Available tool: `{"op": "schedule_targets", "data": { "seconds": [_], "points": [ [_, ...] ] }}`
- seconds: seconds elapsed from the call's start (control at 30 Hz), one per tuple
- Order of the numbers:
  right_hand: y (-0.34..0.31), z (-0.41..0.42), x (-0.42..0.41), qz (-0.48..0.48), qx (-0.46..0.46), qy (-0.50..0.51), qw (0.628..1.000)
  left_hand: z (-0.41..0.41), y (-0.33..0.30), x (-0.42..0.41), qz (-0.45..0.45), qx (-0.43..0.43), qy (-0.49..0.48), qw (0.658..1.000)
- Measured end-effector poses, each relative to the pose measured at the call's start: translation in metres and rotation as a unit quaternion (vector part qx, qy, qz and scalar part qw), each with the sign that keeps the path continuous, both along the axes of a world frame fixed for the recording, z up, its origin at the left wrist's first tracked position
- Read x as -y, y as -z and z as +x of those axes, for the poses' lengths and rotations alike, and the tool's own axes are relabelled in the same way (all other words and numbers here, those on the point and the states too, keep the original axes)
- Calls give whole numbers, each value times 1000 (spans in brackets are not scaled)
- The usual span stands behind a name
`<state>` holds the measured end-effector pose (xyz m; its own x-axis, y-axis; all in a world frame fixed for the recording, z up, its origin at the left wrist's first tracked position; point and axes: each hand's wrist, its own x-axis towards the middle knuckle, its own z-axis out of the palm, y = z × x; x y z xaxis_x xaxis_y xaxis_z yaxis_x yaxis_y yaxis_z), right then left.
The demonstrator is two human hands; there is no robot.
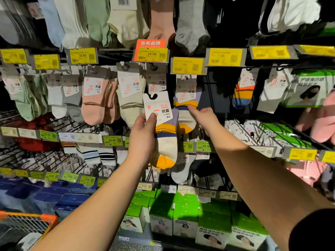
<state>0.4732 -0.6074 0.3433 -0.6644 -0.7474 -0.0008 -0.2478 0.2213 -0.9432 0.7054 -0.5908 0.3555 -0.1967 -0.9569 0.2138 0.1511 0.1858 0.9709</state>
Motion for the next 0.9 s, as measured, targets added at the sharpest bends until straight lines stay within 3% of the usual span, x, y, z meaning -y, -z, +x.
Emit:
{"op": "schedule_targets", "data": {
  "seconds": [0.1,0.2,0.43,0.9],
  "points": [
    [6,11,-19,-73,15,40,996,-3,3,0,3,-6,11,1000],
    [8,35,-40,-132,73,-17,988,-8,6,-1,-16,9,8,1000],
    [17,84,-70,-147,101,-152,972,-23,10,-1,-39,48,13,998],
    [-14,54,-60,-215,104,-137,961,-46,-11,5,-26,116,35,992]
  ]
}}
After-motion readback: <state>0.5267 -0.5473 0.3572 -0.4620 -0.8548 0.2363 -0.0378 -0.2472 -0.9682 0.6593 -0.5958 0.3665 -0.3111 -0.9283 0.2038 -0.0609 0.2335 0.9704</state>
